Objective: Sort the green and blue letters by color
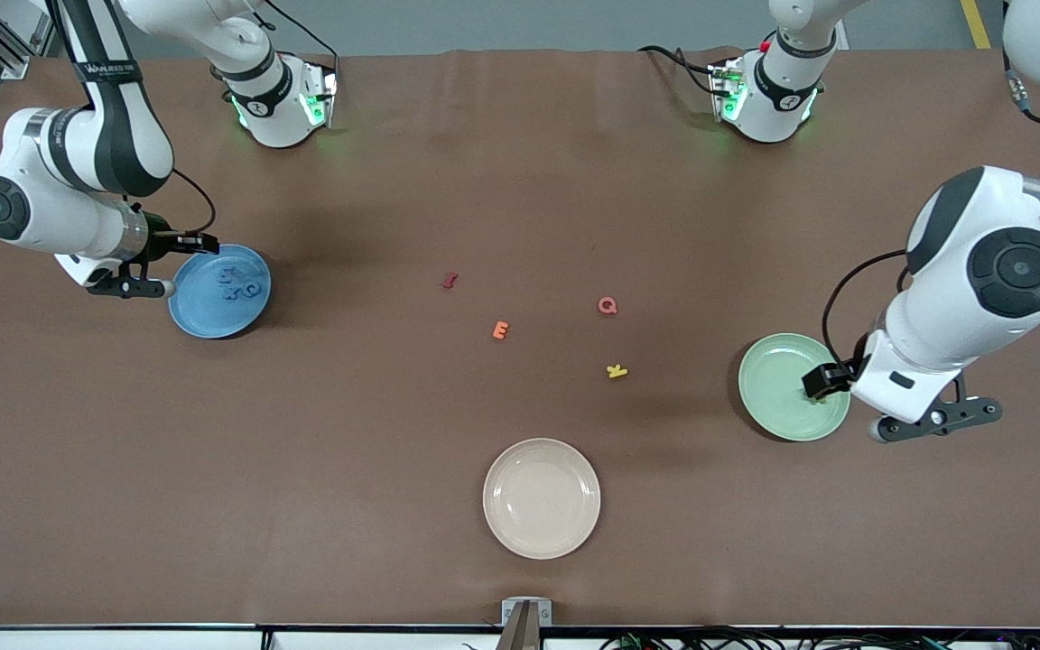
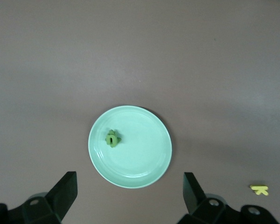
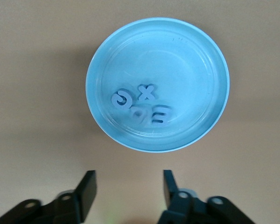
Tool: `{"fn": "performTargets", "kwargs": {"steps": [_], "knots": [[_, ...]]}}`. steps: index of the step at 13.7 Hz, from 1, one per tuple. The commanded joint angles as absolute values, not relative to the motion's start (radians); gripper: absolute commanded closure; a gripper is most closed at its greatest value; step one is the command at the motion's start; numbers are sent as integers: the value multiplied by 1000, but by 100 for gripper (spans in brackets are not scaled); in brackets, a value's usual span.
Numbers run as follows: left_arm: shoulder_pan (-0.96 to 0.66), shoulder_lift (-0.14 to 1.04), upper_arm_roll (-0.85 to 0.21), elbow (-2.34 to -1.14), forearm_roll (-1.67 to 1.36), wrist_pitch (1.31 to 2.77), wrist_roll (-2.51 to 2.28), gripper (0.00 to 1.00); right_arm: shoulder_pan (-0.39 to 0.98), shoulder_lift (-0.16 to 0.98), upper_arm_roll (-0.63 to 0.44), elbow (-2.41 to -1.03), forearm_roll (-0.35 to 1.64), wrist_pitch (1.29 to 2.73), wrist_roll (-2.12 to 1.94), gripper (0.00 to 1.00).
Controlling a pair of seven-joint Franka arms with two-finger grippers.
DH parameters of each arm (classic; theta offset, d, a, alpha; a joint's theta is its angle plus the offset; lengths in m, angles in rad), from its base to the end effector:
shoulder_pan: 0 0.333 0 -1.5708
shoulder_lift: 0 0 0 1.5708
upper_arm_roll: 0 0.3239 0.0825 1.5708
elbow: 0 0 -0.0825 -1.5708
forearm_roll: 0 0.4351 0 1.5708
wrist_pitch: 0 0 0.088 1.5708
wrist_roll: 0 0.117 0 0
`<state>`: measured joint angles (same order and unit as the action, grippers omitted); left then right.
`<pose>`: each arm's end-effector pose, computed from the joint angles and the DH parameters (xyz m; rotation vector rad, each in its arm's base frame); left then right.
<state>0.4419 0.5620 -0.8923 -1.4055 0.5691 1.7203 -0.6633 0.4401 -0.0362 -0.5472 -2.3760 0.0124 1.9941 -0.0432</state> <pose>0.7153 -0.1532 0.4502 -2.9951 -0.2768 -0.0507 0.4811 -0.0496 0.2740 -3.0384 0.1024 0.5343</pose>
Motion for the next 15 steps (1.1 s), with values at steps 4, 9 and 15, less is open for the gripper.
{"fn": "performTargets", "kwargs": {"steps": [4, 9, 15], "knots": [[97, 283, -340, -1407, 188, 1690, -545, 0, 433, -69, -541, -2375, -8, 1999, -40, 0], [29, 160, -194, -1431, 146, 1611, -361, 0, 431, -46, -541, -2294, -9, 1990, -40, 0], [-14, 23, -46, -1541, 32, 1569, -166, 0, 405, 107, -541, -1828, -8, 1604, -37, 0]]}}
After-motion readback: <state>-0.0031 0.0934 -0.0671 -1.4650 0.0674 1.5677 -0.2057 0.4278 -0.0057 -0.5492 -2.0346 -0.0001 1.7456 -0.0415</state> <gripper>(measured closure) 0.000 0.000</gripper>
